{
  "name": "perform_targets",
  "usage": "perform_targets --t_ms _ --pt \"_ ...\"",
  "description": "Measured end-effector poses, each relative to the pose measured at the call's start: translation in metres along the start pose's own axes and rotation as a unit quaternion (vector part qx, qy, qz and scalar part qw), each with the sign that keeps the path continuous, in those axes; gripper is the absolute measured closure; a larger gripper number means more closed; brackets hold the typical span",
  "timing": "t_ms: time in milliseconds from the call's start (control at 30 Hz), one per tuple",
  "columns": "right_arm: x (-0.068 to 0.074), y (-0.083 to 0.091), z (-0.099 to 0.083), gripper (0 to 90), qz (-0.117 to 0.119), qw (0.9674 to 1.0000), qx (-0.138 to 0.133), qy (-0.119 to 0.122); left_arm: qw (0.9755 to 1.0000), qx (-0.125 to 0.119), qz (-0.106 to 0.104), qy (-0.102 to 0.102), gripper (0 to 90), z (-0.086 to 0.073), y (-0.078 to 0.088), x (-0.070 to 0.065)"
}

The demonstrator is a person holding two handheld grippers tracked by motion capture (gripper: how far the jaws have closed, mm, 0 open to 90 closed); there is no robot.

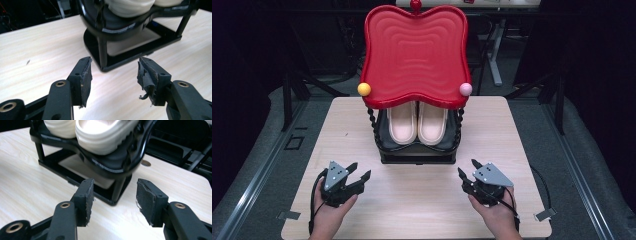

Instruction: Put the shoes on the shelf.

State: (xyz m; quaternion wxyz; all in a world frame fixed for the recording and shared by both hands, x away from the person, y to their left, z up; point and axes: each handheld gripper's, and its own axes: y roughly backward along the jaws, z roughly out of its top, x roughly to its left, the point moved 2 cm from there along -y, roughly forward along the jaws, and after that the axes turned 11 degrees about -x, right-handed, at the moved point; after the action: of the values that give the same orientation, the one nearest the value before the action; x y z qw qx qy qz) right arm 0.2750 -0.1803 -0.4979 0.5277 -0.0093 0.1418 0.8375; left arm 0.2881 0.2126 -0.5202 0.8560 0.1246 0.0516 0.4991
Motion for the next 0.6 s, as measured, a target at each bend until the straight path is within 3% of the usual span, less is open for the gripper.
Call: perform_targets --t_ms 267,467,533,600 --pt "-0.009 0.013 -0.034 47.8 -0.01 0.9994 0.034 -0.002 0.9994 0.029 0.002 0.019 43.8 -0.026 0.01 0.014" --pt "-0.016 0.009 -0.056 47.7 -0.021 0.9987 0.045 -0.009 0.9984 0.048 0.006 0.03 43.9 -0.042 0.004 0.022" --pt "-0.019 0.006 -0.062 47.7 -0.023 0.9983 0.053 -0.004 0.9979 0.051 0.002 0.041 43.8 -0.045 0.003 0.023" --pt "-0.021 0.004 -0.067 47.7 -0.027 0.9979 0.058 0.002 0.9977 0.055 0.005 0.04 43.8 -0.048 0.001 0.024"
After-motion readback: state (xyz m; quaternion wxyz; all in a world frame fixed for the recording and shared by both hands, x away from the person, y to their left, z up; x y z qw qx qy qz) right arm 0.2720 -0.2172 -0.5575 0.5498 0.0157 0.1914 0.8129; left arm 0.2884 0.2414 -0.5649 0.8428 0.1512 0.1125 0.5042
